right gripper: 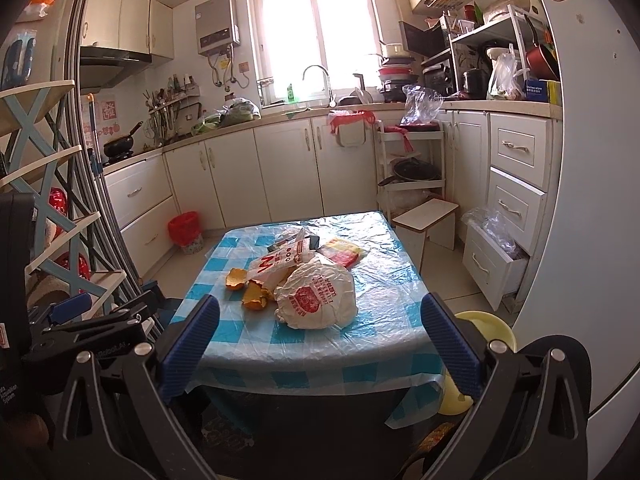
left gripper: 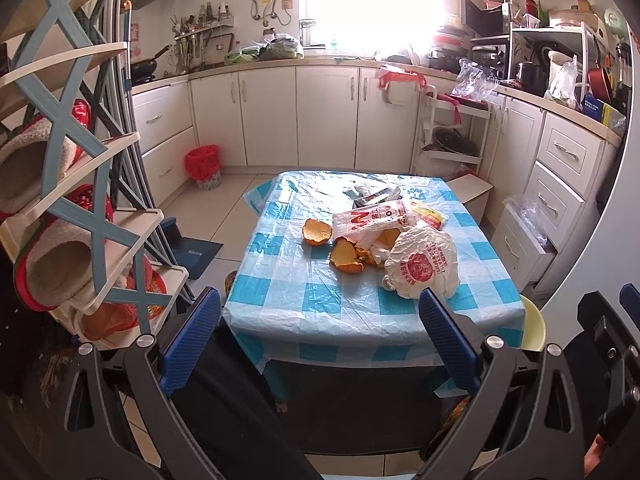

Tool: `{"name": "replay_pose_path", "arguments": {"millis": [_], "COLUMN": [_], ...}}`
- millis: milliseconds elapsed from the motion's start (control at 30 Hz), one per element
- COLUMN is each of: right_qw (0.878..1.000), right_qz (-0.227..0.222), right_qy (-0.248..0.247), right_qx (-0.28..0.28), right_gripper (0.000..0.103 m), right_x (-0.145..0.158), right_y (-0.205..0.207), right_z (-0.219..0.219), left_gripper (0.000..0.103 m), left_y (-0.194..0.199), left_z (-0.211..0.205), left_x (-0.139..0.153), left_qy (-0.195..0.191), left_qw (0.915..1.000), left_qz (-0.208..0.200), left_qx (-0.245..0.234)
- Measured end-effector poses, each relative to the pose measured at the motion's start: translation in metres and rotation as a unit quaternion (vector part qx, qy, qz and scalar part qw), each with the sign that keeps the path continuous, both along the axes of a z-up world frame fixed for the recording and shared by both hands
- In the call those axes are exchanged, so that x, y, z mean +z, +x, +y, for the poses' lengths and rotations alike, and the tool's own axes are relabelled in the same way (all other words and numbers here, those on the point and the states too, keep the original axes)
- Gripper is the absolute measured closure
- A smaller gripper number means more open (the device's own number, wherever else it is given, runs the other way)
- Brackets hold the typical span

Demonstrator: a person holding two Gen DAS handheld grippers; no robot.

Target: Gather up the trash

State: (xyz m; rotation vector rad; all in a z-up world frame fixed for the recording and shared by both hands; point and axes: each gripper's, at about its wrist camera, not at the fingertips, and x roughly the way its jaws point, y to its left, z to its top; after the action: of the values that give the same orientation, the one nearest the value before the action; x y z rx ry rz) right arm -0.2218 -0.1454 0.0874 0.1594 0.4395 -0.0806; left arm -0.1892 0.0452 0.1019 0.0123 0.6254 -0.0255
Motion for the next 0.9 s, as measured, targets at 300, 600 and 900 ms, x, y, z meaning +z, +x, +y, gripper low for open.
{"name": "replay_pose_path", "arguments": {"millis": [300, 600, 900], "right_qw": [1.000, 1.000, 1.000], "right_qz": [0.003, 0.005, 0.008], "right_qy": [0.002, 0.001, 0.002], "right_qx": [0.000, 0.001, 0.002], "right_gripper": [0.006, 0.006, 0.006], "right_x": [0.0008, 0.0005, -0.0007], "right_y": [0.0005, 0.0011, 0.0026], "right_z": [0.0010, 0.0022, 0.0052], "left_gripper": [0.008, 0.008, 0.008], "left_y": [0.0001, 0.0015, 0.0023], "left_z": [0.0011, 0.0039, 0.0040], "left_x": [-0.0007, -0.0022, -0.0034], "left_qy": [0.001, 0.001, 0.002], "left_qw": [1.0000, 1.0000, 1.0000], "left_qz": [0.002, 0.006, 0.008], "left_qx": [0.000, 0.002, 0.004]}}
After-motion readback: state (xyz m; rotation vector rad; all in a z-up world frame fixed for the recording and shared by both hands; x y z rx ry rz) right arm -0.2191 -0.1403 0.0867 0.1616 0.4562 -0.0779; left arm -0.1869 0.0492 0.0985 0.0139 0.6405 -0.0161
